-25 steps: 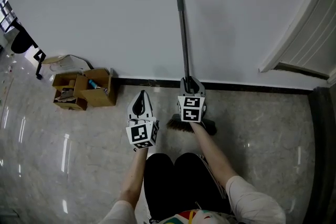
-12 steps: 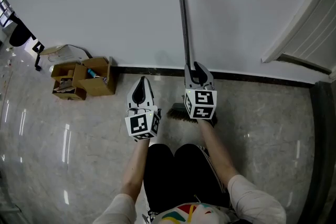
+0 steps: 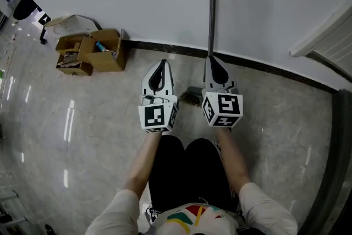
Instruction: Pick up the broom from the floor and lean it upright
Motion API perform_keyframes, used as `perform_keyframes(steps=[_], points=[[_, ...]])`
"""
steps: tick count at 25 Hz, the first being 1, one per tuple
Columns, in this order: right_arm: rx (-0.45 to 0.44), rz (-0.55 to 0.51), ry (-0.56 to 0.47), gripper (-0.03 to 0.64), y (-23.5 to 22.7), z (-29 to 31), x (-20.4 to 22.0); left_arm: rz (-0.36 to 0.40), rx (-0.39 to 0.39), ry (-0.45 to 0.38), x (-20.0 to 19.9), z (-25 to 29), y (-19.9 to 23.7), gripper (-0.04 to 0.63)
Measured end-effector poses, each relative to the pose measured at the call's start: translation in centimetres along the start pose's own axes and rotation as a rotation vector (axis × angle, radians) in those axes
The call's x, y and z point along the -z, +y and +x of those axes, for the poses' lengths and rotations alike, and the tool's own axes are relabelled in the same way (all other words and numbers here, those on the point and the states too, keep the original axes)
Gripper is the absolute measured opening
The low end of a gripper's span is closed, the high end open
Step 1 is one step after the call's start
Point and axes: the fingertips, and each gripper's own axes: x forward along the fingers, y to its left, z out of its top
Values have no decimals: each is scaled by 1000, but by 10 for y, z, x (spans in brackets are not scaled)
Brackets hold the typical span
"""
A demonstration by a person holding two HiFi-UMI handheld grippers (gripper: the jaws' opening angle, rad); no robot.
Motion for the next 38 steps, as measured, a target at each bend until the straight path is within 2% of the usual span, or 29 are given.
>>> perform_keyframes(steps=[10,13,16,19,23,26,33,36,38], points=[[-54,-11,63,12,12,3,53,20,-33,66,53,-9,19,44],[-65,-15,53,12,13,9,47,26,-37,92,63,-3,23,44],[-73,-20,44,12,15,10,21,39,-30,96,43,4,19,44],[-72,-27,66,12,17,14,-24,44,-33,97,-6,20,16,44],[-73,-19,129,12,24,8,-100,52,-47,119,-98,32,10,44],[-63,-18,181,12,26,0,-164,11,-70,124,-172,40,9,44],[-18,-16,269,12,34,-45,-341,-53,-106,211,-349,41,-6,44],[17,19,275,12,30,-66,-422,-83,-117,209,-438,45,-21,44],[40,40,259,12,32,-78,-471,-60,-94,199,-492,51,-30,44]])
